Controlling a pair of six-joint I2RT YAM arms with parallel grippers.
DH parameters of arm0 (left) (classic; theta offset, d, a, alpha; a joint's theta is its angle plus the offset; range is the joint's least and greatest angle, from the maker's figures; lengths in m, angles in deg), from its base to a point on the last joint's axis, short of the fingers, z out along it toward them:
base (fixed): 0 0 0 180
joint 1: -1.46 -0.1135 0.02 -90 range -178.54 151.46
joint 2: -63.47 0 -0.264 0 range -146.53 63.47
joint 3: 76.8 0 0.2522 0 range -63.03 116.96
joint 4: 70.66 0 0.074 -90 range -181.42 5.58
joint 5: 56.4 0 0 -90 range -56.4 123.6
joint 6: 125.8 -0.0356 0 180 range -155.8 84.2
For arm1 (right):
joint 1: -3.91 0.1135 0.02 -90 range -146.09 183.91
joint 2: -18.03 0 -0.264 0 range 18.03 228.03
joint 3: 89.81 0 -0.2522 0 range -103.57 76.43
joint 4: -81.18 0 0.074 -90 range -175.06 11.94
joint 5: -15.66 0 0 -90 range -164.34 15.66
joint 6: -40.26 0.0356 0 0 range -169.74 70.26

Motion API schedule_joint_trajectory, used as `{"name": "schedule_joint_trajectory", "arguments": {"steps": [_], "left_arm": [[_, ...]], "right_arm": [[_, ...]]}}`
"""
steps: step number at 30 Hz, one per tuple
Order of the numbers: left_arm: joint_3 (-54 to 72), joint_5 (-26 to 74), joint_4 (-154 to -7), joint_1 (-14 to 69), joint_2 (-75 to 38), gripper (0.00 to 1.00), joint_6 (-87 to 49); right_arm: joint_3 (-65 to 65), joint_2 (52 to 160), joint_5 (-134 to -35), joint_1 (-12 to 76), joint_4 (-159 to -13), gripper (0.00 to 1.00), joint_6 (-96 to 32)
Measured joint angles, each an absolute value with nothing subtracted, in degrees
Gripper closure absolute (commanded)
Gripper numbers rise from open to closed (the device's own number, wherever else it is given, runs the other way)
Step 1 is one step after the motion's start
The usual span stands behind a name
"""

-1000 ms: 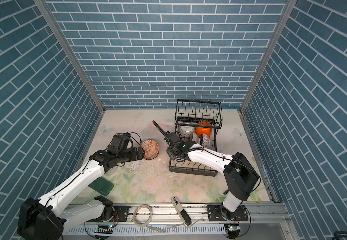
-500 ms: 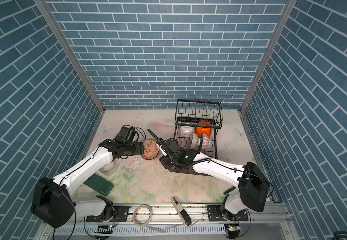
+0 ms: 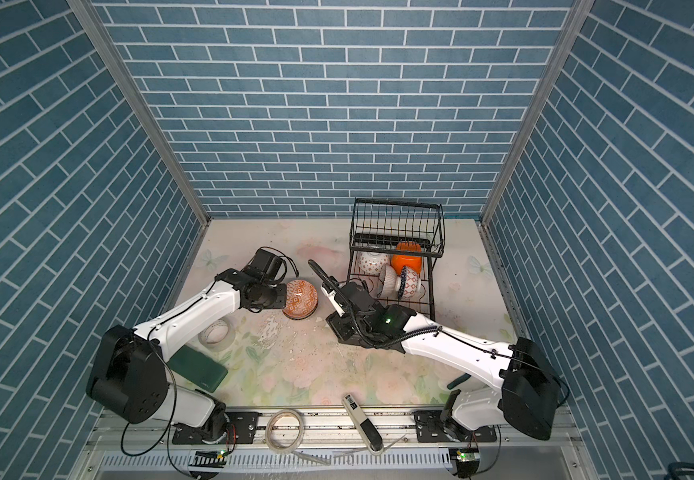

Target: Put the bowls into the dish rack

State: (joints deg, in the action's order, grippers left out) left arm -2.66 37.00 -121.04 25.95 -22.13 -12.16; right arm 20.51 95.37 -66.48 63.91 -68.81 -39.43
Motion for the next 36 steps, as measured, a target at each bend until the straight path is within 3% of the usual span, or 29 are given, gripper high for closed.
{"name": "schedule_joint_trajectory", "arguments": {"steps": [25,36], "left_arm": [[-0.53,36.06,-120.32,25.95,-24.62,0.97,-11.68],[-0.69,34.63,-120.08,25.95,-23.49,1.0,-11.68]], "right_arm": [[20.58,97.88,-65.5,63.91,-69.32,0.36,-39.46],[20.58,98.21,-64.36,63.91,-69.25,0.37,-38.98]]}}
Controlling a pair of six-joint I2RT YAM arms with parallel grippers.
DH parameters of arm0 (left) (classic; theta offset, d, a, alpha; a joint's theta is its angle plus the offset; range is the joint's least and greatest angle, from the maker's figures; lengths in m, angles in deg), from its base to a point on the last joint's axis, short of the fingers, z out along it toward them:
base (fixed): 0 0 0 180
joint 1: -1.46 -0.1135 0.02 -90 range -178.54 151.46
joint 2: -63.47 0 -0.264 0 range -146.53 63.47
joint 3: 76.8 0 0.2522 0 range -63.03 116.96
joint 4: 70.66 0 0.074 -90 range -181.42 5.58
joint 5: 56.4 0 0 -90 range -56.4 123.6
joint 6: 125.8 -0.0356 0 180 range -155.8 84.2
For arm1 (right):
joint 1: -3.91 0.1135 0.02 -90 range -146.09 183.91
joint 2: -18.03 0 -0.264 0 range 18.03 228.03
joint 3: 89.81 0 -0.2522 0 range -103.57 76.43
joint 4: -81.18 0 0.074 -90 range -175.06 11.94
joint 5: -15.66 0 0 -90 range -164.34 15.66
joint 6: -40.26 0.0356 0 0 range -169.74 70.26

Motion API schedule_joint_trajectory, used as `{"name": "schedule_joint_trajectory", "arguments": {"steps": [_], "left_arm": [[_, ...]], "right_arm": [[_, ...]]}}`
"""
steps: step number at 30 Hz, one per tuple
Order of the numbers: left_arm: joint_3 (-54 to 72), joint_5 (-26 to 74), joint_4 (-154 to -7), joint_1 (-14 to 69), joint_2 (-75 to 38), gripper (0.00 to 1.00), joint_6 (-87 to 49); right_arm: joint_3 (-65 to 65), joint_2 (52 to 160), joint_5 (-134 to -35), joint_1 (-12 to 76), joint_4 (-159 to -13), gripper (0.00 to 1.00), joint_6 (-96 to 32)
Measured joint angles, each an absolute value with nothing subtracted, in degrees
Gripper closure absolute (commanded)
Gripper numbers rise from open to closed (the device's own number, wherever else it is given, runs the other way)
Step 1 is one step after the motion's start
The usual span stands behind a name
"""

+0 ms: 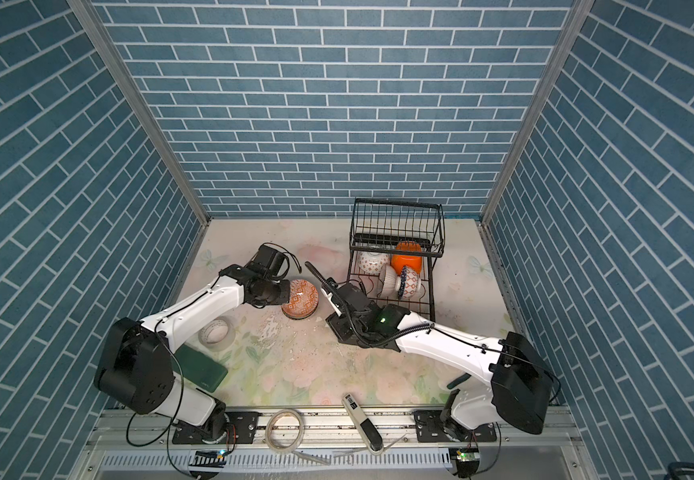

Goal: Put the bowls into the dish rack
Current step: 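Lift the orange-patterned bowl off the green bowl with both grippers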

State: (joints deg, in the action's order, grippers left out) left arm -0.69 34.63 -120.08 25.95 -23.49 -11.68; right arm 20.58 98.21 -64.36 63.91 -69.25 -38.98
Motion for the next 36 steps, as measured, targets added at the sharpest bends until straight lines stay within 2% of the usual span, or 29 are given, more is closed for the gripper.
{"name": "schedule_joint_trajectory", "arguments": {"steps": [12,22,36], "left_arm": [[-2.33,31.9,-118.77,25.97,-13.8,1.0,-11.5],[-7.31,29.85,-117.15,26.87,-9.65,1.0,-9.51],[-10.48,30.42,-115.84,30.17,-6.46,1.0,-7.07]], "right_arm": [[19.66,100.42,-62.06,63.91,-67.31,0.38,-37.03],[12.25,101.86,-61.98,63.91,-67.11,0.45,-34.5],[5.96,112.15,-63.46,63.91,-66.47,0.56,-29.99]]}}
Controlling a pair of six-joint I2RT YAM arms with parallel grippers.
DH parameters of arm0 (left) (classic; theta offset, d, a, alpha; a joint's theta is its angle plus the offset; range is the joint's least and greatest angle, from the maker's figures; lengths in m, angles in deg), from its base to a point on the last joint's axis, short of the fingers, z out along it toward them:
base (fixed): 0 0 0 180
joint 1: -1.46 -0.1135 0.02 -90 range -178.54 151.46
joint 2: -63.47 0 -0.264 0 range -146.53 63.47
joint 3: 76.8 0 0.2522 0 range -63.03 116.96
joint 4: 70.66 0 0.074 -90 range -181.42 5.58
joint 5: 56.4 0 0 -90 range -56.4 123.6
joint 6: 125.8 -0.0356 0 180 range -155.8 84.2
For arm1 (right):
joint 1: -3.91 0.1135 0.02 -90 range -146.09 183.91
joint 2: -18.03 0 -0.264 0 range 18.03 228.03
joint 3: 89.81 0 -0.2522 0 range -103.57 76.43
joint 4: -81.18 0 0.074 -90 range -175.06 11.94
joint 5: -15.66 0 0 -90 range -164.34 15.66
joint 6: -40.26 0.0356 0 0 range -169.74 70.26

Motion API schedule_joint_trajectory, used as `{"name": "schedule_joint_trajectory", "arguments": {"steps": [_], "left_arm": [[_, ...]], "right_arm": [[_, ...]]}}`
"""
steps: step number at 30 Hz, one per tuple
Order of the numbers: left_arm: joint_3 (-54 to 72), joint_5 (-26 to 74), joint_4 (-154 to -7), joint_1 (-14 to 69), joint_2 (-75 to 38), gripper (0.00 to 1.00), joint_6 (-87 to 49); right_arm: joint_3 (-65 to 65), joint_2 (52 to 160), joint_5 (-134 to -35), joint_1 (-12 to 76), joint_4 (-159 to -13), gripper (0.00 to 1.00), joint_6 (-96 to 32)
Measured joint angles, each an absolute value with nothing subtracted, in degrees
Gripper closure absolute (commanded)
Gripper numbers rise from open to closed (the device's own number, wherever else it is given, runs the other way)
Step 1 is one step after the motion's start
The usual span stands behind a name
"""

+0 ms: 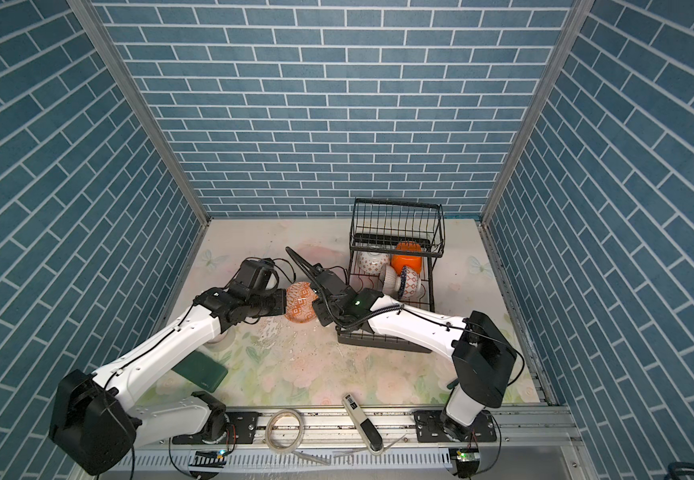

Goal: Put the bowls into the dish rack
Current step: 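Lift the orange-patterned bowl off the green bowl with both grippers, then carry the orange-patterned bowl to the rack with the right gripper while the left releases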

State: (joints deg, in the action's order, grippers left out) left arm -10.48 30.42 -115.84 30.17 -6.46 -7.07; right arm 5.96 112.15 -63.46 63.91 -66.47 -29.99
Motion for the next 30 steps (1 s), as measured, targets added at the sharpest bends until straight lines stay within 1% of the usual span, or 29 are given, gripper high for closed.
{"name": "schedule_joint_trajectory", "arguments": {"steps": [3,6,10,12,17,27,28,30], "left_arm": [[-10.48,30.98,-115.78,30.71,-6.0,1.0,-6.8],[-11.35,31.25,-115.41,31.24,-5.0,1.0,-6.39],[-12.64,31.68,-115.32,31.48,-4.12,1.0,-5.6],[-13.12,31.64,-115.54,31.5,-3.86,1.0,-5.3],[-13.78,31.86,-114.51,31.76,-3.4,1.0,-4.16],[-15.03,32.49,-113.2,31.81,-2.85,1.0,-3.2],[-15.03,32.49,-113.2,31.81,-2.85,1.0,-3.18],[-15.07,32.45,-113.18,31.83,-2.85,0.95,-3.15]], "right_arm": [[4.53,113.44,-63.48,63.91,-66.45,0.6,-29.38],[3.73,114.05,-63.4,63.91,-66.3,0.71,-28.7],[3.11,114.58,-63.27,63.91,-66.17,0.9,-28.24],[2.83,114.69,-62.74,63.91,-66.61,0.96,-26.21],[2.09,114.78,-62.46,63.76,-66.43,1.0,-25.95],[0.08,116.5,-62.3,63.83,-65.03,1.0,-26.04],[-0.06,116.59,-62.3,63.83,-64.9,1.0,-26.04],[-0.23,116.59,-62.3,63.83,-64.44,1.0,-26.04]]}}
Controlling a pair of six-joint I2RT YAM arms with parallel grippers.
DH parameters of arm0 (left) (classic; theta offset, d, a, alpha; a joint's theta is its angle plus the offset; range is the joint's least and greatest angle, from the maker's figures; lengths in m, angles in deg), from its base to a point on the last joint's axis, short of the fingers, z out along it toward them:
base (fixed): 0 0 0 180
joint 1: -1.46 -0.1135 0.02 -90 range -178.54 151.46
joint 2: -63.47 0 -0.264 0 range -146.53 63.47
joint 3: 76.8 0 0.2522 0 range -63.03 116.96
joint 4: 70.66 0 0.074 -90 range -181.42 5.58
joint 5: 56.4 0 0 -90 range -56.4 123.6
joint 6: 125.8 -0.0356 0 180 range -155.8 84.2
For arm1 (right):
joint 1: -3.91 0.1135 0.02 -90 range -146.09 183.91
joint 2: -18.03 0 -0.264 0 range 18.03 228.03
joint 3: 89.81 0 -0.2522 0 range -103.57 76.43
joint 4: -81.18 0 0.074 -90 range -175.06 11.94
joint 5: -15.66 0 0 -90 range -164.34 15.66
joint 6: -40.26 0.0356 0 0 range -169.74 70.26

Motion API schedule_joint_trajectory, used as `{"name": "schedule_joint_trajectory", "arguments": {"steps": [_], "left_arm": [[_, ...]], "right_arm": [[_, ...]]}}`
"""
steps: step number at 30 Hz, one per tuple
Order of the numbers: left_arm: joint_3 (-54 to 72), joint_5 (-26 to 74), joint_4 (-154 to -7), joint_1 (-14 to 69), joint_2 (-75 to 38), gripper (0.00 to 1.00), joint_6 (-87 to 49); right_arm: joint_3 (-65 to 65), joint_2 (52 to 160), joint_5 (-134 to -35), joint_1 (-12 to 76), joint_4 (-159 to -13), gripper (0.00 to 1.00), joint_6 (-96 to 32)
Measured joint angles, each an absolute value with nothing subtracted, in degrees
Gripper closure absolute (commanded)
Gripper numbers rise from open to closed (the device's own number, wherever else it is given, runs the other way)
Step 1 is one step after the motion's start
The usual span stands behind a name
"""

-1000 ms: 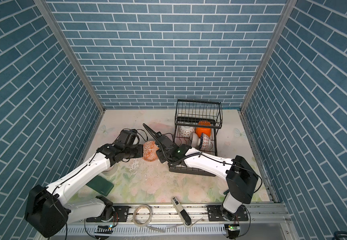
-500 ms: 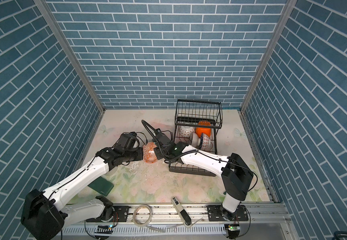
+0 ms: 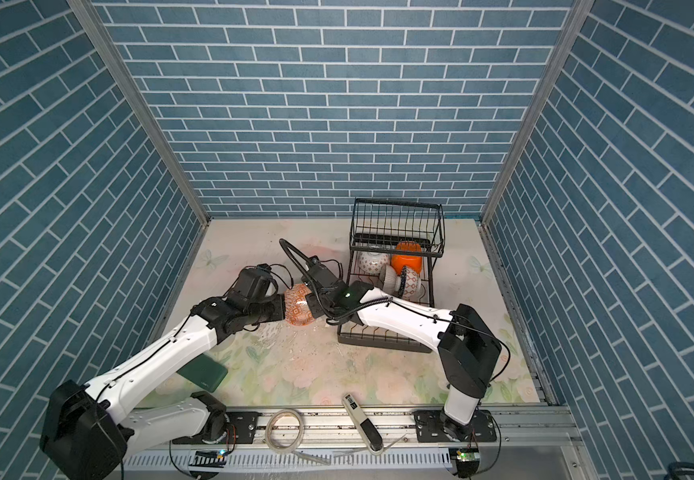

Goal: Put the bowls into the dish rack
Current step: 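Carry the orange-patterned bowl to the rack with the right gripper while the left releases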

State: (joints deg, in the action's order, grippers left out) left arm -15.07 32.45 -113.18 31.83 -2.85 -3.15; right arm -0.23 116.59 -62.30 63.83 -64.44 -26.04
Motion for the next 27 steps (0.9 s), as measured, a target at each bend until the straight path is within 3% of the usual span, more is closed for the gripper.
{"name": "schedule_joint_trajectory", "arguments": {"steps": [8,15,27], "left_arm": [[-15.07,32.32,-110.36,31.87,-2.83,0.56,-2.32],[-15.07,32.32,-109.48,31.87,-2.53,0.46,-2.56],[-15.05,32.54,-109.33,31.87,-2.42,0.42,-2.56]], "right_arm": [[-1.02,116.59,-61.28,63.98,-60.97,1.0,-26.95],[-1.04,116.37,-59.72,64.02,-59.0,1.0,-27.68],[-1.04,112.42,-55.81,64.02,-54.13,1.0,-29.21]]}}
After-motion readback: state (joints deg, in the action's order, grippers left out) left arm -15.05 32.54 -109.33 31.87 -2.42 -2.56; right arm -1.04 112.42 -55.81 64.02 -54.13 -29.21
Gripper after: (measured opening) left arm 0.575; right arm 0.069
